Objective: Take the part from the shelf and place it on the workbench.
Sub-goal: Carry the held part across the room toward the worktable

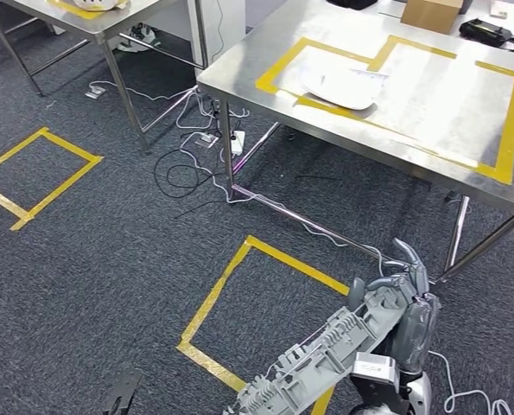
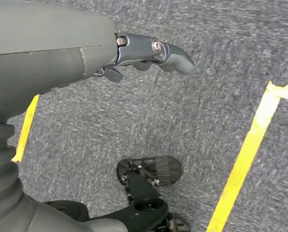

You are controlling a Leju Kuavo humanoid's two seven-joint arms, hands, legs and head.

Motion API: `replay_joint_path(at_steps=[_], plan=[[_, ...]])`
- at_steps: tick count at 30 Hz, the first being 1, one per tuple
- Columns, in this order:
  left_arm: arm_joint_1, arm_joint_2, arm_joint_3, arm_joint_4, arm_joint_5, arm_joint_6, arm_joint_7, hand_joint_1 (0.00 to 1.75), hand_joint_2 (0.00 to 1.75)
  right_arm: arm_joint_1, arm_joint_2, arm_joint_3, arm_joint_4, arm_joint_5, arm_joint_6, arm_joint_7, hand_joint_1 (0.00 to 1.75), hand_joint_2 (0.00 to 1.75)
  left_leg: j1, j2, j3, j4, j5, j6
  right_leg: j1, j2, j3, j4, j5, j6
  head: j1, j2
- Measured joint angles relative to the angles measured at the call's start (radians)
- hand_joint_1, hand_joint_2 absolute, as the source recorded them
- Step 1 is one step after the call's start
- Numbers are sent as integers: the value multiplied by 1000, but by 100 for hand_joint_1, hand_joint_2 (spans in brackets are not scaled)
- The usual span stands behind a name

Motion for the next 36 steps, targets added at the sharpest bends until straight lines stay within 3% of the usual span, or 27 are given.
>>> replay_joint_path(at_steps=[2, 3, 5, 7, 9, 11, 12, 13, 15, 17, 19, 21, 23, 26, 27, 28, 29, 32, 34, 36], plan=[[-1, 0, 0, 0, 0, 0, 0, 0, 175, -1, 0, 0, 0, 0, 0, -2, 175, 175, -5, 12, 8, 1, -6, -9, 4, -29, 66, -122, 46, -8, 0, 0], [-1, 0, 0, 0, 0, 0, 0, 0, 175, -1, 0, 0, 0, 0, 0, -3, 175, 175, -7, 18, 11, 0, -8, -14, 6, -36, 80, -151, 53, -13, 0, 0], [-2, 0, 0, 0, 0, 0, 0, 0, 175, -1, 0, -1, 0, 0, 0, -4, 175, 175, -8, 29, 13, -3, -7, -24, 10, -23, 79, -158, 54, -27, 1, 0], [-3, 0, 0, 0, 0, 0, -1, 0, 175, 0, 1, -2, -1, 0, 0, -4, 175, 175, -5, 21, 11, 5, -19, -35, 7, -7, 78, -164, 59, -39, 0, 0], [-3, 0, 0, 0, 1, 0, -2, 0, 175, -1, 1, -2, -2, 0, 0, -4, 175, 175, -4, -8, -24, 81, -68, -43, 1, 9, 81, -169, 62, -48, -4, 0], [-1, 0, 0, 0, 1, 0, -2, 0, 175, -2, 1, -1, -2, 0, 0, -4, 175, 175, -4, -24, -92, 214, -126, -46, 0, 26, 81, -169, 62, -52, -7, 0], [0, 0, 0, 0, 1, 0, -2, 0, 175, -1, 1, -1, -2, 0, 0, -4, 175, 175, -4, -26, -118, 261, -136, -47, 0, 36, 81, -169, 62, -53, -7, 0], [1, 0, 0, 0, 1, 0, -2, 0, 175, -1, 1, -1, -2, 0, 0, -5, 175, 175, -4, -27, -129, 274, -126, -46, 0, 47, 82, -169, 63, -53, -7, 0], [1, 1, 0, 0, 2, 0, -2, 0, 175, 0, 1, -1, -2, 0, 0, -5, 175, 175, -3, -36, -97, 192, -58, -43, -1, 70, 85, -169, 63, -51, -7, 0], [0, 2, 0, 0, 2, 0, -2, 0, 175, -1, 1, -2, -2, 0, 0, -7, 175, 175, 0, -69, -37, 62, 1, -38, -1, 90, 83, -166, 62, -43, -8, 0], [-1, 2, 0, 0, 2, 0, -2, 0, 175, 0, 1, -2, -2, 0, 0, -8, 175, 175, 1, -92, -11, 2, 11, -31, 0, 106, 77, -165, 64, -31, -8, 0], [-3, 0, 0, 0, 3, -1, -3, 0, 175, 2, 1, -2, -3, 0, 0, -8, 175, 175, 1, -81, -9, -4, 12, -19, -3, 118, 72, -169, 68, -19, -9, 0], [-5, -1, 0, 0, 3, -2, -4, 0, 175, 1, 1, -2, -4, 0, 0, -9, 175, 175, 3, -65, -7, -9, 15, -6, -2, 94, 56, -140, 48, -8, -5, 0], [-4, 1, 0, 0, 5, -2, -5, 0, 175, -1, 1, -2, -4, -1, 0, -9, 175, 175, 2, -38, -5, -11, 13, 4, -1, 28, -31, 46, -44, 3, 0, 0], [-3, 1, 0, 0, 6, -2, -5, 0, 175, -1, 1, -2, -4, -2, 0, -9, 175, 175, 1, -28, -5, -10, 13, 5, -2, 20, -57, 101, -63, 5, 0, 0], [-2, 1, 0, 0, 6, -2, -5, 0, 175, 0, 1, -2, -4, -2, 0, -9, 175, 175, 0, -19, -4, -10, 12, 4, -2, 17, -67, 120, -61, 6, 0, 0], [-2, 1, 0, 0, 6, -2, -5, 0, 175, 0, 1, -2, -4, -3, 0, -9, 175, 175, 0, -10, -2, -10, 10, 4, -2, 14, -54, 97, -40, 5, 0, 0], [-2, 0, 0, 0, 6, -2, -5, 0, 175, -2, 1, -2, -5, -3, 0, -9, 175, 175, -3, 10, 9, -10, 2, -6, 1, -23, 54, -103, 47, -2, 0, 0], [-3, 1, 0, 0, 6, -3, -5, 0, 175, -4, 1, -2, -5, -2, 0, -9, 175, 175, -9, 18, 13, -9, 0, -15, 6, -40, 85, -163, 58, -14, 0, 0], [-5, 1, 0, 0, 6, -3, -5, 0, 175, -4, 1, -3, -6, 6, 0, -9, 175, 175, -10, 26, 13, -12, 1, -26, 8, -27, 83, -165, 59, -29, 0, 0]])
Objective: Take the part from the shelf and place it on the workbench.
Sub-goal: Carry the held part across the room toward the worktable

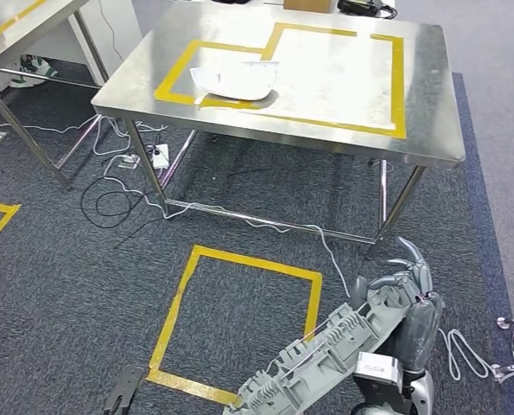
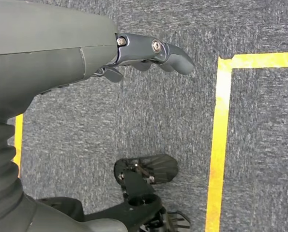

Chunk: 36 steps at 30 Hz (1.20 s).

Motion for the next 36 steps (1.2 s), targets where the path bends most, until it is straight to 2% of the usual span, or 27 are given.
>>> replay_joint_path(at_steps=[1, 2, 5, 6, 8, 14, 21, 36], plan=[[-1, 0, 0, 0, 0, 0, 0, 0, 175, 0, 0, 0, 0, 6, 0, 0, 175, 175, 1, -4, -1, 2, -4, -6, -1, 5, 0, -1, 1, -6, 0, 0], [-2, 0, 0, 0, 0, 0, -1, 0, 175, -1, 0, 0, 0, 12, 0, 0, 175, 175, 2, -10, -1, 1, -5, -3, -1, 9, 0, -3, 3, -9, -1, 0], [-3, 2, 0, 0, 0, -1, -2, 0, 175, -2, 0, 0, 0, 19, 0, 1, 175, 175, 1, -24, 1, -8, 3, 22, 1, 20, 0, -1, 2, -10, -7, 0], [-4, 2, 0, 0, 0, -1, -2, 0, 175, -2, 0, 0, 0, 19, 0, 1, 175, 175, 2, -23, 2, -11, 6, 19, 2, 22, -1, -1, 2, -11, -8, 0], [-5, 1, 0, 0, 0, -1, -2, 0, 175, -2, 0, 0, 0, 20, 0, 1, 175, 175, 3, -23, 3, -14, 11, 5, 3, 24, -3, -1, 2, -12, -8, 0], [-5, 1, 0, 0, 0, -1, -2, 0, 175, -4, 0, 0, 0, 20, 0, 1, 175, 175, 4, -23, 2, -16, 13, -6, 4, 24, -3, 0, 3, -13, -8, 0], [-4, 2, 0, 0, 0, -2, -1, 0, 175, -5, 0, 0, 0, 21, 0, 7, 175, 175, 3, -23, 2, -16, 13, -6, 2, 24, 0, -6, 8, -8, -7, 0], [-3, 2, 0, 0, 0, -2, 0, 0, 175, -4, 0, 0, 0, 22, 0, 8, 175, 175, 0, -23, 2, -16, 13, -4, 0, 24, 0, -7, 9, -6, -8, 0]])
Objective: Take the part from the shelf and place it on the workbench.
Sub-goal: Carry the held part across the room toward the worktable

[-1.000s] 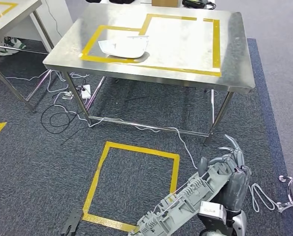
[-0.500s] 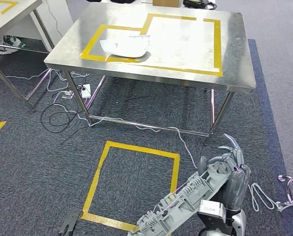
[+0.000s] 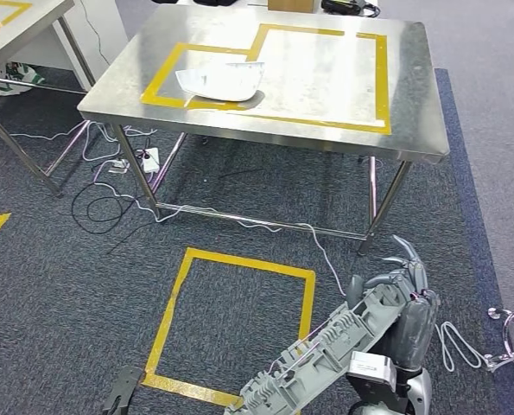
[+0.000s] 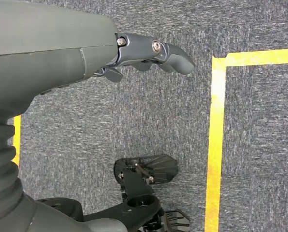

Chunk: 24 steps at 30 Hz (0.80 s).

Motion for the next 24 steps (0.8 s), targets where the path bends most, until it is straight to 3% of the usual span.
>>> replay_joint_path(at_steps=[24], plan=[[1, 3, 0, 0, 0, -11, -2, 0, 175, 0, 2, 0, 0, -12, 0, -10, 175, 175, 0, 0, 0, 0, 0, 0, 0, 0, 0, 0, 0, 0, 0, 0]])
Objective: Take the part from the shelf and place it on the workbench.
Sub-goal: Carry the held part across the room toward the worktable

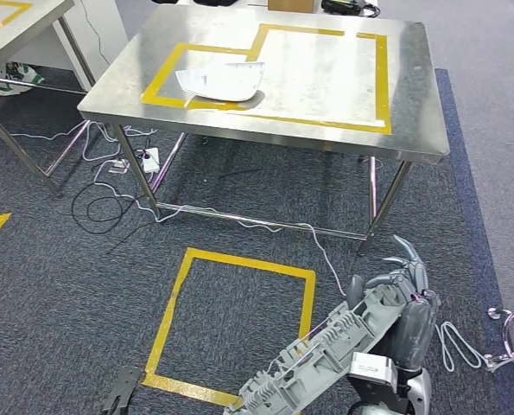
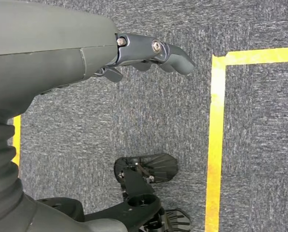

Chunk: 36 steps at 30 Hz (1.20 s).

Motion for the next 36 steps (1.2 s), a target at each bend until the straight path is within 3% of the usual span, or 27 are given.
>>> replay_joint_path(at_steps=[12, 16, 18, 19, 22, 23, 24, 25, 27, 29, 31, 33, 34, 36], plan=[[0, 3, 0, 0, -3, 0, -2, 0, 175, 0, 0, 0, 0, 0, 0, -1, 175, 175, 0, 0, 0, 1, -1, 1, -1, 0, 0, -1, 1, 1, 0, 0], [0, 7, 0, 0, -3, 0, -2, 0, 175, 0, 3, 0, 0, 0, 0, -1, 175, 175, -4, 0, -2, -1, -1, 22, -6, 0, 3, -10, 6, 13, -1, 0], [-1, 5, 0, 0, -3, 0, -2, 0, 175, 0, 6, 0, -2, 0, 0, -2, 175, 175, 2, 1, 9, -24, 12, 27, -4, 2, -2, 1, -4, 20, 1, 0], [-1, 4, 0, 0, -3, 0, -3, 0, 175, 0, 6, 0, -3, 0, 0, -2, 175, 175, 7, 1, 15, -36, 18, 28, -4, 4, -15, 30, -23, 24, 3, 0], [-2, 3, 0, 0, -4, 0, -4, 0, 175, 2, 6, 0, -2, -1, 0, -3, 175, 175, 14, 2, 19, -42, 22, 26, -15, 8, -99, 210, -107, 41, 8, 0], [-1, 3, 0, 0, -4, 0, -4, 0, 175, 2, 6, 0, -2, -1, 0, -3, 175, 175, 17, 2, 20, -42, 21, 24, -20, 7, -119, 249, -116, 47, 8, 0], [-1, 3, 0, 0, -4, 0, -4, 0, 175, 2, 6, 0, -1, -2, 0, -3, 175, 175, 20, 1, 21, -41, 19, 19, -25, 7, -120, 248, -104, 54, 7, 0], [0, 2, 0, 0, -5, 0, -4, 0, 175, 2, 6, 0, 0, -2, 0, -3, 175, 175, 26, 1, 24, -39, 16, 13, -30, 6, -99, 207, -74, 61, 8, 0], [-1, 2, 0, 0, -6, -1, -4, 0, 175, 1, 6, 0, 0, -2, 0, -3, 175, 175, 35, 0, 30, -31, 6, -6, -38, 4, -27, 70, -13, 75, 10, 0], [-2, 4, 0, -1, -6, 0, -4, 0, 175, -1, 6, 0, 1, -2, 0, -3, 175, 175, 38, -1, 31, -22, -1, -24, -38, 8, 11, -2, 2, 65, 12, 0], [-3, 4, 0, -1, -6, 0, -4, 0, 175, -2, 6, -1, 1, -2, 0, -3, 175, 175, 40, -1, 33, -25, 1, -36, -31, 16, 11, -4, -4, 37, 7, 0], [-4, 2, 0, -1, -6, 0, -4, 0, 175, -3, 6, -2, 1, -2, 0, -2, 175, 175, 47, -5, 34, -25, -6, -44, -27, 20, 17, -15, 0, 16, 1, 0], [-5, 1, 0, -1, -6, 0, -4, 0, 175, -5, 7, -2, 0, -1, 0, -2, 175, 175, 47, -10, 22, 0, -24, -44, -27, 21, 20, -22, 3, 7, -1, 0], [-4, 0, 0, -1, -6, 0, -5, 0, 175, -8, 8, 0, 0, -1, 0, -3, 175, 175, 43, -24, -39, 119, -89, -40, -27, 22, 22, -28, 4, -3, -5, 0]])
